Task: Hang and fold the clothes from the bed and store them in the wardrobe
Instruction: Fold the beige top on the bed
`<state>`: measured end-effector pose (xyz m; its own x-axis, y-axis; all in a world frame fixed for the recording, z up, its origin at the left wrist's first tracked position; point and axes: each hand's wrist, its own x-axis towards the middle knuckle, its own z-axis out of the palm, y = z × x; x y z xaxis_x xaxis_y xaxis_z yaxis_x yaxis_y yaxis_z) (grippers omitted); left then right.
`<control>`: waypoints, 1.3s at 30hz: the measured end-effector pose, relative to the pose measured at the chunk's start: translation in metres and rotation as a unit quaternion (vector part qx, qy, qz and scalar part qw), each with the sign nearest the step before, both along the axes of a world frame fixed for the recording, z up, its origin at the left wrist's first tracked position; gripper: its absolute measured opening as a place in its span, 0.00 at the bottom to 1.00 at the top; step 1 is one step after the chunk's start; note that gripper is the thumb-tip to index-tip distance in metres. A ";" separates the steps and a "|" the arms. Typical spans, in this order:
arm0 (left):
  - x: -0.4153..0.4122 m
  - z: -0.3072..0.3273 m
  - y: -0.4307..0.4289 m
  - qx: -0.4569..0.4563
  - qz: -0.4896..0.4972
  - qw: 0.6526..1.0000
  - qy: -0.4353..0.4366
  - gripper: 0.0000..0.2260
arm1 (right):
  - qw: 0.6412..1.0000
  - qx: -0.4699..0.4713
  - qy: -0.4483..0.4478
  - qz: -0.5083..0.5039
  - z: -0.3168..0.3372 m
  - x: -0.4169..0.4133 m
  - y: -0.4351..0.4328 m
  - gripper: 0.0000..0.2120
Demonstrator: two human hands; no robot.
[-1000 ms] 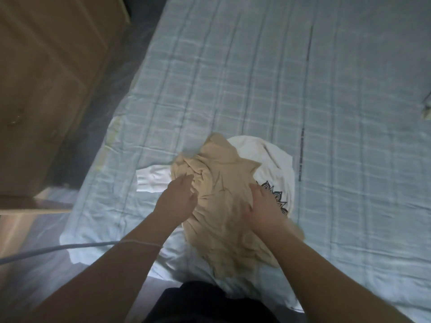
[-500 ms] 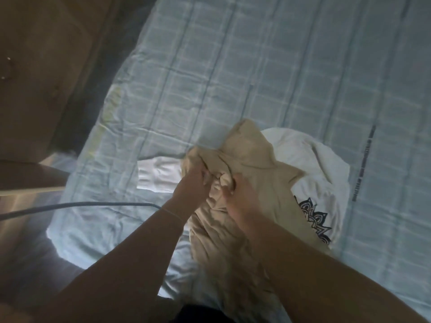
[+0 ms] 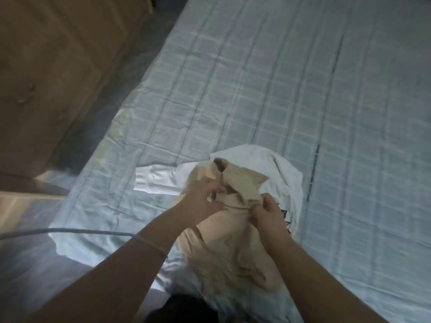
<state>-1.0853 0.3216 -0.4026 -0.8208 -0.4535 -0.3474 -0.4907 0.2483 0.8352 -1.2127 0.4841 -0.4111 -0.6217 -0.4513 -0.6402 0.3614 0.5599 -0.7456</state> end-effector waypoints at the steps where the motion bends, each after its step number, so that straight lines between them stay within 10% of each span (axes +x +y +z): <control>1: -0.001 0.011 0.011 -0.003 -0.011 1.000 0.022 0.12 | 0.999 -0.022 -0.019 -0.028 0.006 0.000 0.015 0.12; 14: -0.032 0.144 0.262 0.137 -0.027 0.989 0.051 0.25 | 0.984 -0.168 -0.007 -0.063 0.130 -0.009 0.268 0.21; 23: -0.079 0.271 0.390 -0.029 -0.137 0.980 0.141 0.05 | 0.965 -0.243 0.082 -0.060 0.257 -0.053 0.404 0.20; 29: -0.104 0.357 0.425 -0.075 -0.162 0.960 0.215 0.11 | 0.941 -0.223 0.253 0.019 0.325 -0.080 0.436 0.11; 35: -0.137 0.399 0.450 -0.043 -0.058 0.963 0.261 0.05 | 0.868 0.021 0.496 0.025 0.375 -0.094 0.452 0.24; 39: -0.150 0.415 0.464 -0.025 0.008 0.971 0.236 0.13 | 0.829 -0.130 0.542 -0.049 0.397 -0.083 0.456 0.10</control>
<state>-1.2354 0.7851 0.0123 -0.8758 -0.4746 0.0885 -0.0605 0.2897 0.9552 -1.2959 0.9401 -0.0140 -0.8102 -0.3991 0.4293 -0.5651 0.3372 -0.7530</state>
